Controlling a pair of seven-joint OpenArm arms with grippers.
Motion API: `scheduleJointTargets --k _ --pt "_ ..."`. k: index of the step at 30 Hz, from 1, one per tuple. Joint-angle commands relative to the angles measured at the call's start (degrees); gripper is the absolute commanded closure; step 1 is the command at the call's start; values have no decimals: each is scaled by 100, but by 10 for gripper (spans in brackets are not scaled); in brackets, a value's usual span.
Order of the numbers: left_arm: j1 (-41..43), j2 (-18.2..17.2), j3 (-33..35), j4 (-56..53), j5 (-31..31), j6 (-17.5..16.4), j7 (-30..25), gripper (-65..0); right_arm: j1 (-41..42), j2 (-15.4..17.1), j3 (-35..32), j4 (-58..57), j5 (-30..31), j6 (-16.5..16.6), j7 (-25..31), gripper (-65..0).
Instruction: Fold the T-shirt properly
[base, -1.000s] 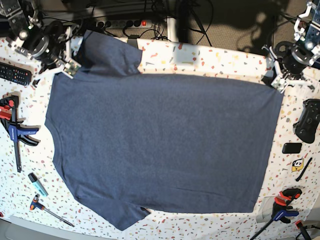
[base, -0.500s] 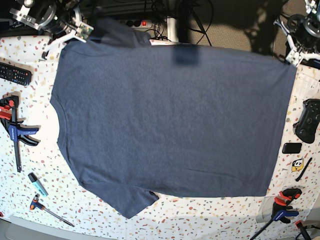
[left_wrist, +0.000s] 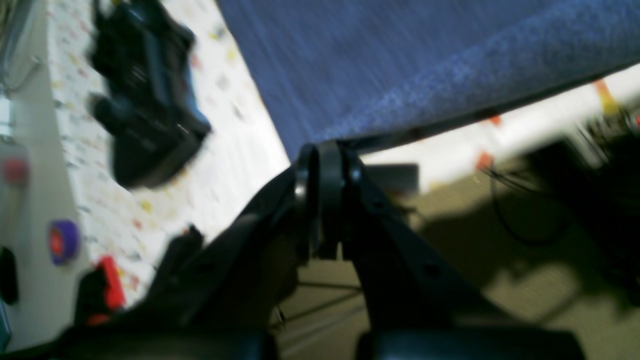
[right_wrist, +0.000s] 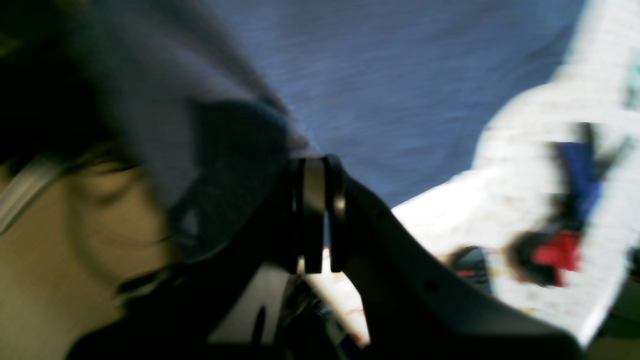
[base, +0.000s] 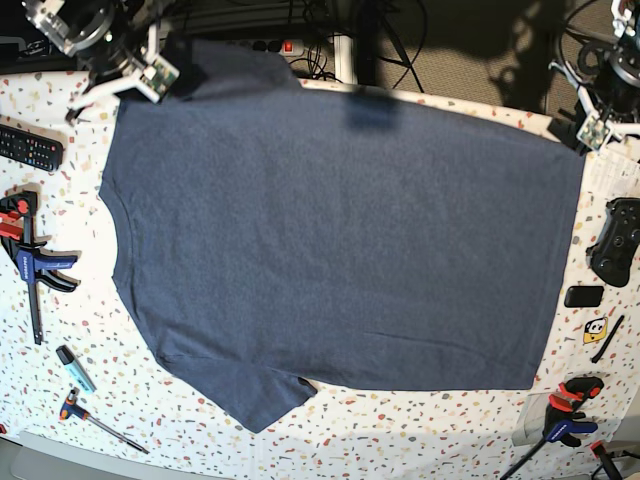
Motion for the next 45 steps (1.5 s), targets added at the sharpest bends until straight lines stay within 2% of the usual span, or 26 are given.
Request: scheduleJointTargets --k 1,7,12,16,21,32,37,40,45 --pt "-114 -92 -74 96 -9 63 -92 0 63 59 42 103 -83 -129 138 0" --pt "-697 -57 -66 -227 -319 -92 -31 0 776 -363 42 -127 -94 -131 485 0" --pt "-1274 376 -61 -772 -299 -767 -52 0 1532 -669 35 -804 92 -125 820 0" --pt "-1742 726 -59 -1069 -201 -1005 -50 0 2109 -874 31 -1235 387 81 824 0" --pt "-2212 1008 -57 -1362 358 -1123 -52 0 2494 -892 24 -1624 404 153 866 0" --pt "-2896 1067 -52 -2240 367 -1255 -57 0 3056 -890 -70 -2243 551 162 874 0" --pt "-2973 1156 -52 -2317 369 -1340 -129 0 3403 -890 -431 -2699 527 240 879 0" --pt "-3001 1161 -52 -2317 369 -1340 -358 0 3633 -892 -726 -2889 501 238 833 0" --pt "-3082 1163 -52 -2317 363 -1340 -352 0 3875 -907 -955 -3119 485 238 787 0"
